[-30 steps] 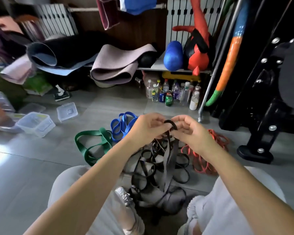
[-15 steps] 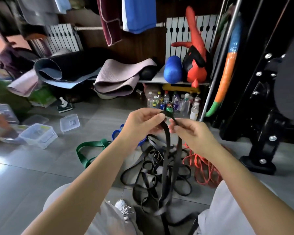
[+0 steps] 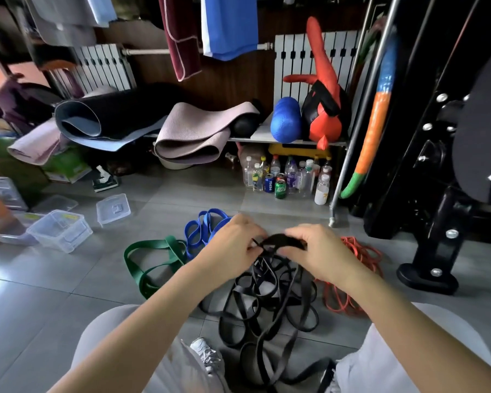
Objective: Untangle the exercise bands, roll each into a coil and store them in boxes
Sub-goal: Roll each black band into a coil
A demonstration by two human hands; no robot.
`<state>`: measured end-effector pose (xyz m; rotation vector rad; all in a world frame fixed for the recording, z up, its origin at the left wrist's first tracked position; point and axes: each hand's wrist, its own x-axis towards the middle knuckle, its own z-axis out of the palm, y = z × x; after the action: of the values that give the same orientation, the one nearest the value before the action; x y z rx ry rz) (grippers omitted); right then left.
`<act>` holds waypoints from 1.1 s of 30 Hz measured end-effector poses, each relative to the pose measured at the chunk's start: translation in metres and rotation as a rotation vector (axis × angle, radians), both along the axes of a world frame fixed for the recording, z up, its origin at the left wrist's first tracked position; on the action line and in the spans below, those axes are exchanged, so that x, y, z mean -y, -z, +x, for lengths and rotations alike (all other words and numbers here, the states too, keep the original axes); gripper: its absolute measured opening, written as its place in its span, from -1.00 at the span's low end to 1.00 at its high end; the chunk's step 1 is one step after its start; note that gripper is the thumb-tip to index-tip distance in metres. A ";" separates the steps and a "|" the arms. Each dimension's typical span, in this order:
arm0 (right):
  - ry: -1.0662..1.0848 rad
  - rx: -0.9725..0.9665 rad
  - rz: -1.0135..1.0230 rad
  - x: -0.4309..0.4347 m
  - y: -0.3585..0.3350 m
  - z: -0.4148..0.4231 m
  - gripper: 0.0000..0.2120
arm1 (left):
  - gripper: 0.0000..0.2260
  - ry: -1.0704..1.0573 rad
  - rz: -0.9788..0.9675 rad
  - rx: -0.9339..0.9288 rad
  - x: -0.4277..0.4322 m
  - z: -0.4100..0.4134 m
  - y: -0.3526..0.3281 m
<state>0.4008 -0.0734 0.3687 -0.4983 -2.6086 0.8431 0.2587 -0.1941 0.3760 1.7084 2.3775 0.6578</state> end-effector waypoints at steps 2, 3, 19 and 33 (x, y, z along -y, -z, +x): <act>-0.042 0.102 0.112 0.000 0.001 -0.001 -0.79 | -0.65 -0.004 -0.072 -0.036 -0.001 0.006 -0.001; -0.039 0.123 0.126 -0.001 0.001 -0.001 -0.76 | -0.57 -0.001 -0.098 0.012 -0.002 0.008 -0.002; 0.021 -0.122 -0.475 -0.033 0.006 -0.016 -0.69 | -0.83 -0.088 0.110 0.874 -0.034 -0.017 -0.003; 0.076 -0.227 -0.549 -0.053 0.018 -0.030 -0.77 | -0.79 -0.063 0.277 1.363 -0.067 -0.028 0.015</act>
<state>0.3713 -0.0200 0.3510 -0.5963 -2.1223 1.5000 0.2307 -0.1272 0.3606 0.6966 1.3488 1.5362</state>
